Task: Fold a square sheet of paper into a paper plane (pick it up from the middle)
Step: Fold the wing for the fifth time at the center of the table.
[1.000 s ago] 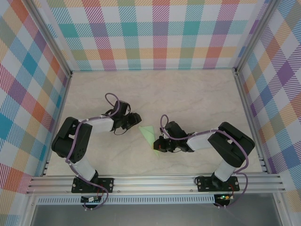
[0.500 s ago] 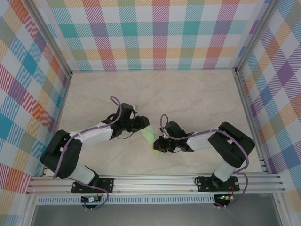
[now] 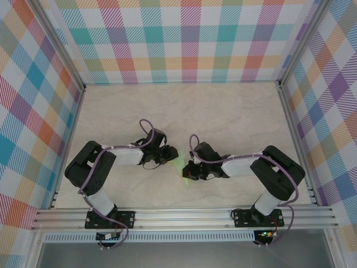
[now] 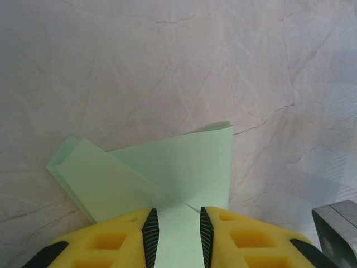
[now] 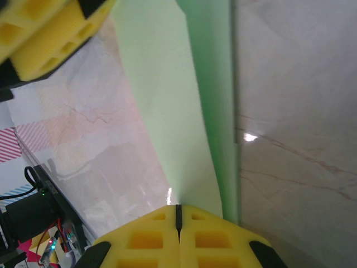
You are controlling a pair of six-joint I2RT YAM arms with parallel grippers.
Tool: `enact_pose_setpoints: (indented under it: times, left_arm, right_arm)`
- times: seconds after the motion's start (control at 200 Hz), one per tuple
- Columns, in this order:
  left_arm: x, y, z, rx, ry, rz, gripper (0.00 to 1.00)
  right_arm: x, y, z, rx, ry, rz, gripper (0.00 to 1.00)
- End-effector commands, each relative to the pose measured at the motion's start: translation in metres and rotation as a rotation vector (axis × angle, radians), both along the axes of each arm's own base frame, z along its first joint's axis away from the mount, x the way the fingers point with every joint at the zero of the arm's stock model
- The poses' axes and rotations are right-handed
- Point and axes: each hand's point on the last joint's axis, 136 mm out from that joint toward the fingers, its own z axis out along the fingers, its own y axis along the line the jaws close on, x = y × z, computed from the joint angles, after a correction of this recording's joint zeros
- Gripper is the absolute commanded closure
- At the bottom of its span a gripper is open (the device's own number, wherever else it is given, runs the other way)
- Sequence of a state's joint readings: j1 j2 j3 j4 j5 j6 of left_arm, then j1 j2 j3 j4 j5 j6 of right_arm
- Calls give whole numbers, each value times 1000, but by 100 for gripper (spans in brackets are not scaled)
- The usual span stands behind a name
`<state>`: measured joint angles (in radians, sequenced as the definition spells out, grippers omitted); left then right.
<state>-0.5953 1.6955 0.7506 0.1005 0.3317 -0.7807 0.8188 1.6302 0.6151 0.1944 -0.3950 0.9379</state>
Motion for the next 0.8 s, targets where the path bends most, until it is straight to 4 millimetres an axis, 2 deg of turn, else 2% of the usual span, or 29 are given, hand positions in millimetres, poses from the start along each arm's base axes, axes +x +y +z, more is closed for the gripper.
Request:
enact_pose_setpoints:
  times: [0.0, 0.14, 0.315, 0.53, 0.62, 0.795]
  left_arm:
    - [-17, 22, -36, 133, 68, 12, 70]
    - [-16, 22, -34, 129, 64, 11, 70]
    - [-15, 20, -31, 123, 60, 11, 70]
    - [-14, 21, -31, 127, 56, 11, 70]
    - [-14, 22, -34, 135, 60, 13, 70]
    - [-15, 23, -40, 146, 71, 17, 70]
  right_arm:
    - [7, 15, 24, 37, -35, 37, 95]
    - [21, 29, 23, 32, -31, 33, 94]
    - [34, 34, 5, -17, -20, 4, 95]
    - [19, 15, -30, -106, 57, -9, 95]
    - [10, 13, -29, -90, 80, 8, 94]
    - [1, 12, -7, -25, 62, 32, 91]
